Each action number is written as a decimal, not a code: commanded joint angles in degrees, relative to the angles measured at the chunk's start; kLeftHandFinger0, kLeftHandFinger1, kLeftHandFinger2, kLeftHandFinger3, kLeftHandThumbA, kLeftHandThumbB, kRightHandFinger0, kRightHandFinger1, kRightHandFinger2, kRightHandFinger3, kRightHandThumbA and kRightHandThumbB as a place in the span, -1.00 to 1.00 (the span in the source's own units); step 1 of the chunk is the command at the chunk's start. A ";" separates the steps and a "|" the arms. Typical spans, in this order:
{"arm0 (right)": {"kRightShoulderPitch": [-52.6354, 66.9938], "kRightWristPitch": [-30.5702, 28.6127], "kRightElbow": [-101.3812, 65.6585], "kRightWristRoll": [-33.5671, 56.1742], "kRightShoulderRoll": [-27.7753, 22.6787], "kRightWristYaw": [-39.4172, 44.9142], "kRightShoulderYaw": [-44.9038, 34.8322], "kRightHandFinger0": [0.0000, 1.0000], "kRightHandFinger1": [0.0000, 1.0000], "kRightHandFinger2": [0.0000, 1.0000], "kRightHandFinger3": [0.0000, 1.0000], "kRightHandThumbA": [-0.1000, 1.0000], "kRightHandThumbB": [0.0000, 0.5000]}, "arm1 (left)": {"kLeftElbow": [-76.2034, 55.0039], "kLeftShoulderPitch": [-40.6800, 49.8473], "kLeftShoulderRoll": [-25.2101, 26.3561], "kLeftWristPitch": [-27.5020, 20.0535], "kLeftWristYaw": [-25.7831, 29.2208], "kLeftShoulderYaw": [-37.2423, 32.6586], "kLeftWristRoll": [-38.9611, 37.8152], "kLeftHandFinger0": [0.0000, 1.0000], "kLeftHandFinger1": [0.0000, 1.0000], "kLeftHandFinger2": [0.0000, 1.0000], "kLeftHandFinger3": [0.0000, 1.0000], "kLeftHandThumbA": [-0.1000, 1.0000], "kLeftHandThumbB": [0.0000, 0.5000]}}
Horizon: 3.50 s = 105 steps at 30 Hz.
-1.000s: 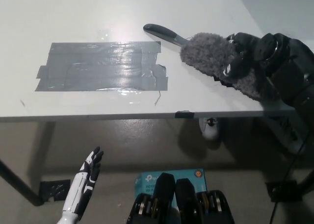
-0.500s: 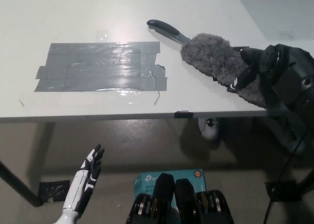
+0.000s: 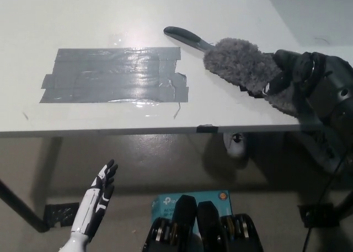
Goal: A grey duster is kept infront of the robot in the middle of the table and the robot extends its right arm to grab the duster, picks it up and hands it to a person
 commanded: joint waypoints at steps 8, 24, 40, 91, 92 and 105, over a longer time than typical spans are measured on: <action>1.66 -6.85 -1.35 2.42 -0.63 -6.32 -5.99 0.76 0.86 0.59 -0.20 -1.00 -0.15 | -1.06 -1.79 1.09 -2.07 0.73 0.37 0.86 1.00 1.00 1.00 1.00 0.98 0.44; 4.31 -6.34 -7.89 12.59 -1.78 3.72 -18.34 -0.85 -0.07 0.51 0.56 -1.00 -0.19 | -0.43 -2.80 0.74 -2.07 0.66 0.64 0.76 1.00 1.00 1.00 1.00 0.95 0.35; 19.24 16.47 -47.10 46.95 3.68 10.85 -38.07 -1.00 -0.37 0.75 1.00 -1.00 -0.21 | 0.37 -2.99 0.96 -2.07 1.67 0.17 1.26 1.00 1.00 1.00 1.00 0.95 0.24; 49.34 16.47 -92.06 103.52 9.99 -21.86 -26.90 -1.00 -0.01 0.78 1.00 -1.00 -0.63 | -0.14 -4.15 0.56 -2.07 0.98 0.90 1.14 1.00 1.00 1.00 1.00 0.83 0.18; 49.38 16.47 -92.21 104.18 9.80 -22.24 -26.72 -1.00 -0.02 0.78 1.00 -1.00 -0.63 | -0.08 -4.23 0.54 -2.07 0.98 0.87 1.13 1.00 1.00 1.00 1.00 0.83 0.17; 48.59 16.47 -91.98 105.91 9.33 -23.97 -25.39 -1.00 0.03 0.84 1.00 -1.00 -0.74 | -0.06 -4.50 0.51 -2.07 1.29 0.88 1.26 1.00 1.00 1.00 1.00 0.79 0.15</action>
